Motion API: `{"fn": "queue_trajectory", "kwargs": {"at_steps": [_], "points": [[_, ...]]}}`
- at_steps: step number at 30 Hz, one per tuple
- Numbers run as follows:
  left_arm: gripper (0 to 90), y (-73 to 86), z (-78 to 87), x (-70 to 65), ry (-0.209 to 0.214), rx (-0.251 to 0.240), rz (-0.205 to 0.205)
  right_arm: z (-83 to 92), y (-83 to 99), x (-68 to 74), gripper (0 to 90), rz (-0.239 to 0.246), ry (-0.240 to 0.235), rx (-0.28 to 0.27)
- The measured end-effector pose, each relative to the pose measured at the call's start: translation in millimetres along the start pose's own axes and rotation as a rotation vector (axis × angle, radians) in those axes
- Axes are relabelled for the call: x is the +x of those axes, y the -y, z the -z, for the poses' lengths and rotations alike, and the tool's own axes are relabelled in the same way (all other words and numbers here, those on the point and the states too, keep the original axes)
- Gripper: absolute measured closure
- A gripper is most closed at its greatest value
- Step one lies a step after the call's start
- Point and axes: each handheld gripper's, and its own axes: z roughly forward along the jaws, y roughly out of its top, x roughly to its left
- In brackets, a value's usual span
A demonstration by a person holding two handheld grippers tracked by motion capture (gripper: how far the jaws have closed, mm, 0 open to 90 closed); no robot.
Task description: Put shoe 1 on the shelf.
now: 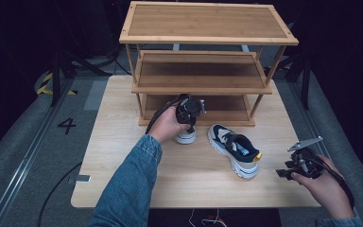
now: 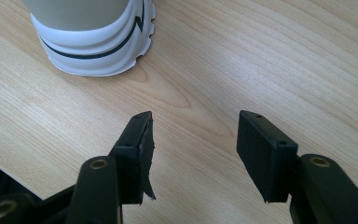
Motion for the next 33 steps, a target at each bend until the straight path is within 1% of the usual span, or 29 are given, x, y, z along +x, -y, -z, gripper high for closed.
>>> {"fn": "queue_trajectory", "kwargs": {"at_steps": [1,2,3,6,7,8,9,10,12,14,15,16,18,19,20,21,22,23,24,26,27,28,29,30,31,32,33], "points": [[64.7,-0.1,1.3,1.2,0.004,0.012,-0.001,-0.3,-0.2,0.5,47.6,0.000,0.001,0.000],[64.5,1.5,-0.7,1.2,0.004,-0.024,0.010,-0.5,-0.4,0.7,47.6,0.001,-0.001,-0.001],[63.9,1.7,0.2,1.8,-0.001,-0.022,0.011,-0.6,-0.5,0.9,47.6,0.003,-0.002,-0.001],[59.0,2.8,4.9,0.6,-0.047,-0.039,0.020,-0.2,-0.6,0.6,47.6,0.003,0.001,-0.002],[55.7,2.8,4.9,0.6,-0.047,-0.039,0.020,-0.1,-0.6,0.6,47.6,0.003,0.002,-0.003],[50.1,3.5,14.8,1.0,-0.062,-0.054,0.019,0.0,-0.7,0.9,47.5,0.000,0.000,-0.004],[47.7,3.5,14.8,1.0,-0.062,-0.054,0.019,0.0,-0.9,1.1,47.5,0.001,0.000,-0.004],[47.7,4.4,19.9,0.0,-0.079,-0.068,0.021,0.0,-0.9,1.1,47.5,0.001,0.000,-0.004],[45.2,6.6,26.2,-2.7,-0.095,-0.081,0.034,-0.5,-1.2,1.3,47.4,0.007,0.001,-0.001],[44.5,10.7,34.4,-7.1,-0.101,-0.097,0.043,-1.0,-1.6,0.9,47.4,0.008,0.001,0.000],[44.3,10.7,34.4,-7.1,-0.101,-0.097,0.043,-1.2,-2.0,0.7,47.4,0.008,0.002,-0.002],[44.3,12.7,38.3,-9.5,-0.106,-0.108,0.037,-1.2,-2.0,0.7,47.4,0.008,0.002,-0.002],[44.8,17.9,46.5,-18.0,-0.103,-0.126,0.040,-1.6,-5.0,0.6,47.4,0.010,0.000,-0.004],[45.4,19.6,48.9,-20.6,-0.102,-0.125,0.043,-1.9,-6.4,0.8,47.4,0.012,-0.001,-0.004],[45.5,23.1,51.7,-24.6,-0.090,-0.134,0.064,-2.3,-7.5,0.9,47.4,0.016,-0.001,-0.003],[47.3,23.1,51.7,-24.6,-0.090,-0.134,0.064,-3.2,-9.7,1.0,47.4,0.022,-0.002,-0.004],[54.0,30.1,56.0,-31.6,-0.053,-0.145,0.162,-4.2,-12.0,1.1,47.4,0.026,-0.005,-0.004],[57.1,30.1,56.0,-31.6,-0.053,-0.145,0.162,-4.6,-13.4,1.2,47.4,0.028,-0.006,-0.003],[59.3,36.1,58.9,-39.3,-0.056,-0.147,0.210,-5.4,-15.3,1.2,47.4,0.031,-0.008,-0.004],[68.8,40.0,58.8,-44.6,-0.035,-0.135,0.226,-6.7,-19.1,1.4,47.4,0.037,-0.011,-0.005],[71.8,41.9,57.9,-47.0,-0.024,-0.117,0.222,-7.1,-20.4,1.6,47.4,0.039,-0.011,-0.006],[76.5,41.9,57.9,-47.0,-0.024,-0.117,0.222,-7.1,-20.4,1.6,47.4,0.039,-0.011,-0.006],[76.5,43.4,55.8,-49.3,-0.025,-0.109,0.231,-7.8,-22.3,2.0,47.4,0.042,-0.015,-0.007],[87.7,44.7,54.2,-50.6,-0.035,-0.106,0.240,-8.4,-24.8,2.9,47.5,0.050,-0.017,-0.008],[87.7,46.0,52.3,-51.4,-0.045,-0.108,0.250,-8.4,-24.8,2.9,47.5,0.050,-0.017,-0.008],[89.9,47.0,49.1,-51.2,-0.041,-0.116,0.268,-8.6,-25.5,3.3,47.5,0.054,-0.019,-0.008],[90.0,46.9,46.3,-50.2,-0.042,-0.105,0.282,-8.8,-25.8,3.7,47.5,0.055,-0.020,-0.007]]}}
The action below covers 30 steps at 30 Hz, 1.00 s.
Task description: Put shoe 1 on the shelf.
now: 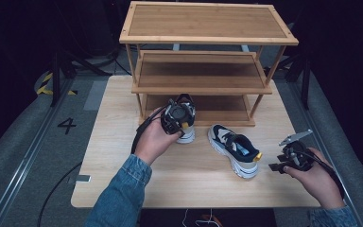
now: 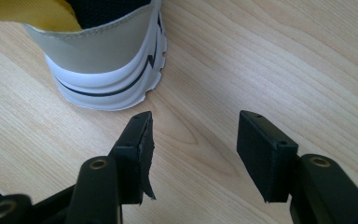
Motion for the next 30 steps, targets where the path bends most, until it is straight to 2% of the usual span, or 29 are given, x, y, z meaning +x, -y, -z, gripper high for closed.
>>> {"fn": "queue_trajectory", "kwargs": {"at_steps": [7,9,11,15,17,19,24,26,30], "points": [[90.0,-6.0,-29.7,7.9,-0.004,0.029,0.042,1.8,3.4,-3.3,47.6,-0.015,0.002,-0.003],[90.0,-7.7,-34.8,11.1,-0.012,0.052,0.076,1.6,5.0,-4.0,47.5,-0.016,0.002,-0.001],[90.0,-8.8,-38.7,14.9,-0.041,0.064,0.096,1.5,6.2,-3.7,47.6,-0.025,-0.001,-0.002],[90.0,-9.6,-41.9,19.3,-0.054,0.058,0.121,1.7,8.0,-2.7,47.5,-0.024,-0.004,-0.003],[90.0,-10.9,-43.0,22.6,-0.024,0.048,0.140,1.8,10.6,-3.3,47.6,-0.030,0.002,0.002],[90.0,-13.6,-42.3,23.5,-0.028,0.048,0.127,2.5,12.8,-4.0,47.6,-0.033,0.005,0.002],[90.0,-19.5,-36.3,27.1,-0.022,0.034,0.131,4.9,18.4,-4.4,47.5,-0.046,0.012,0.005],[90.0,-22.0,-34.1,28.2,-0.078,0.025,0.140,5.1,20.7,-5.0,47.5,-0.054,0.013,0.004],[90.0,-27.7,-35.3,36.8,-0.077,0.016,0.152,5.9,24.2,-6.0,47.6,-0.059,0.016,0.006]]}}
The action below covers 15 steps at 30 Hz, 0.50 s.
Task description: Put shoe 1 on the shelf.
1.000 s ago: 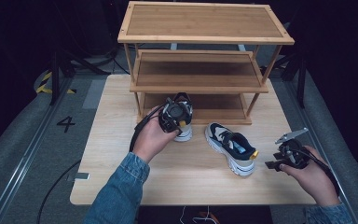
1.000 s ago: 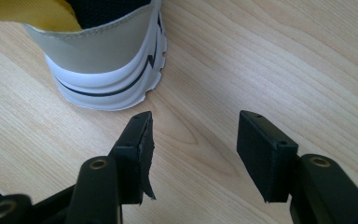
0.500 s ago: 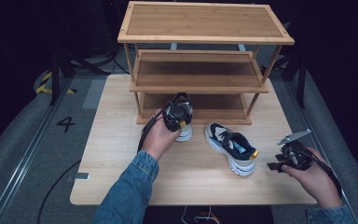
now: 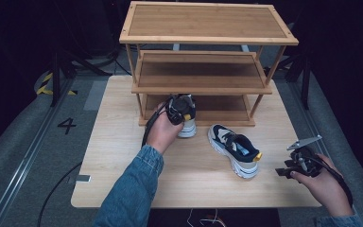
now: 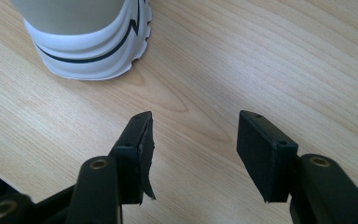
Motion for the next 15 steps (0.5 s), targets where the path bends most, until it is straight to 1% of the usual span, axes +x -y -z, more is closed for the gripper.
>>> {"fn": "queue_trajectory", "kwargs": {"at_steps": [1,2,5,6,8,10,11,13,14,15], "points": [[89.9,0.0,0.0,0.0,0.000,0.000,0.000,0.0,0.0,0.0,47.6,0.000,0.000,0.000],[89.9,-3.2,-2.7,3.1,0.009,-0.017,0.017,0.4,1.5,-0.9,47.6,-0.003,0.002,0.000],[88.0,-6.0,-4.0,5.2,0.007,-0.020,0.021,0.9,3.0,-1.9,47.5,-0.008,0.003,0.002],[87.9,-6.5,-4.2,4.1,-0.002,-0.018,0.024,1.0,3.3,-2.2,47.6,-0.009,0.003,0.001],[87.3,-5.8,-4.4,4.7,0.003,-0.027,0.023,1.0,3.5,-2.3,47.5,-0.009,0.004,0.000],[84.6,-4.1,-5.9,4.2,-0.003,-0.050,0.027,0.4,2.9,-1.7,47.5,-0.007,0.003,0.003],[84.0,-4.1,-5.9,4.2,-0.003,-0.050,0.027,-0.1,2.5,-1.0,47.5,-0.006,0.002,0.001],[81.9,-1.0,-5.3,1.2,-0.020,-0.072,0.018,-0.1,1.6,-0.2,47.6,-0.001,0.000,0.003],[81.6,0.6,-5.1,-0.4,-0.019,-0.081,0.022,-0.1,1.1,0.1,47.6,0.000,-0.001,0.001],[81.5,3.1,-3.7,-1.8,-0.021,-0.088,0.007,-0.3,0.8,0.1,47.5,0.000,-0.002,0.000]]}}
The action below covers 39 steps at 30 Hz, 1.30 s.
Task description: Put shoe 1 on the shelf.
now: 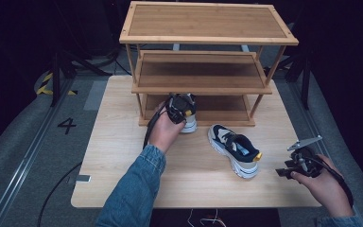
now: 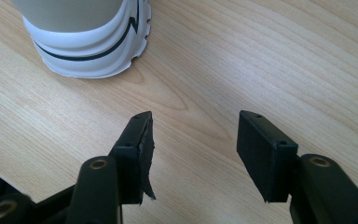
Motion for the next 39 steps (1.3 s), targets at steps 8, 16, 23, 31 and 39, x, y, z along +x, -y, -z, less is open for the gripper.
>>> {"fn": "queue_trajectory", "kwargs": {"at_steps": [8,16,23,31,39], "points": [[82.9,8.5,-7.8,-14.5,0.029,-0.021,-0.020,-3.7,-4.3,2.3,47.6,0.014,-0.002,0.009],[86.6,22.5,-13.0,-13.8,0.024,-0.262,0.027,-5.3,-5.2,3.4,49.1,0.026,-0.004,0.017],[79.2,25.6,-10.3,-20.4,-0.081,-0.314,0.098,-3.9,-3.8,2.3,49.7,0.030,-0.001,0.015],[89.7,22.8,-12.2,-18.3,-0.118,-0.296,0.173,-4.7,-4.9,3.9,49.8,0.038,-0.002,0.018],[89.8,15.1,-24.2,-9.5,-0.161,-0.323,0.189,-4.4,-4.4,3.6,49.7,0.034,-0.004,0.014]]}}
